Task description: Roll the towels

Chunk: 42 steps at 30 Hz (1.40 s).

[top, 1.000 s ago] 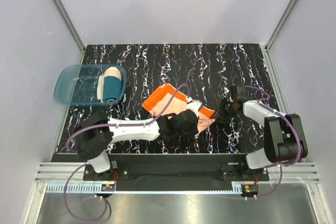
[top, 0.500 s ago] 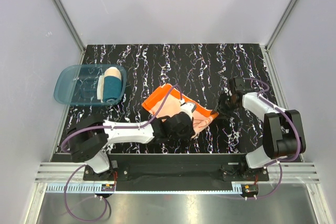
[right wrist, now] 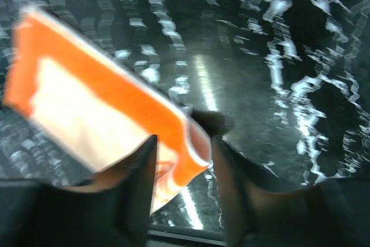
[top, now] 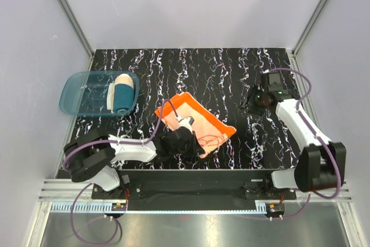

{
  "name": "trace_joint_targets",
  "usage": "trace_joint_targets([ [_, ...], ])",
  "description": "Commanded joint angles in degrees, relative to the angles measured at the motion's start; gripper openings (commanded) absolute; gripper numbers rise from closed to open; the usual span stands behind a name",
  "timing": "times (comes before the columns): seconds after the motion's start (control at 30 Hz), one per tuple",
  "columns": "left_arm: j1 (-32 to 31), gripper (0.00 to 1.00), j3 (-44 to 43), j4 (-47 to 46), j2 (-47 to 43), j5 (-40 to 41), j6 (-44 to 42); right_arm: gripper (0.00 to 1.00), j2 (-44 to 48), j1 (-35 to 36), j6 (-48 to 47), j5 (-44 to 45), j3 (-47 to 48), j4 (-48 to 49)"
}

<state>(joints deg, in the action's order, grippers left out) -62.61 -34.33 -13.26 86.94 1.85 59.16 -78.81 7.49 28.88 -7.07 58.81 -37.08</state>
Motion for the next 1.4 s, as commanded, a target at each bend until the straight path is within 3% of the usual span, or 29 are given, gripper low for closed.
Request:
trace_joint_targets([
  [0.0,2.48,0.0,1.98,-6.08,-2.47,-4.04,8.86,0.44,6.73,-0.1,0.12,-8.29,0.0,3.94],
  [0.2,6.17,0.0,3.91,-5.12,-3.18,-7.47,15.37,0.32,11.56,-0.1,1.78,-22.53,-6.67,11.23],
  [0.47,10.84,0.0,7.69,-5.46,-3.27,-11.78,21.17,0.23,11.75,1.56,11.18,-36.16,-23.64,35.55],
  [0.63,11.98,0.0,7.96,-6.52,-1.6,-13.27,21.62,0.23,7.8,3.58,13.65,-37.84,-26.81,45.76],
  [0.9,12.33,0.0,8.57,-8.89,-0.36,-13.45,24.25,0.22,-0.99,5.17,14.27,-37.58,-29.53,53.16],
  [1.2,13.48,0.0,10.33,-9.77,0.16,-13.97,25.75,0.21,-8.99,5.26,19.8,-41.35,-34.81,72.92],
  [1.37,14.09,0.0,11.65,-11.0,0.25,-14.33,26.36,0.2,-18.47,5.26,22.35,-42.15,-35.43,83.91],
])
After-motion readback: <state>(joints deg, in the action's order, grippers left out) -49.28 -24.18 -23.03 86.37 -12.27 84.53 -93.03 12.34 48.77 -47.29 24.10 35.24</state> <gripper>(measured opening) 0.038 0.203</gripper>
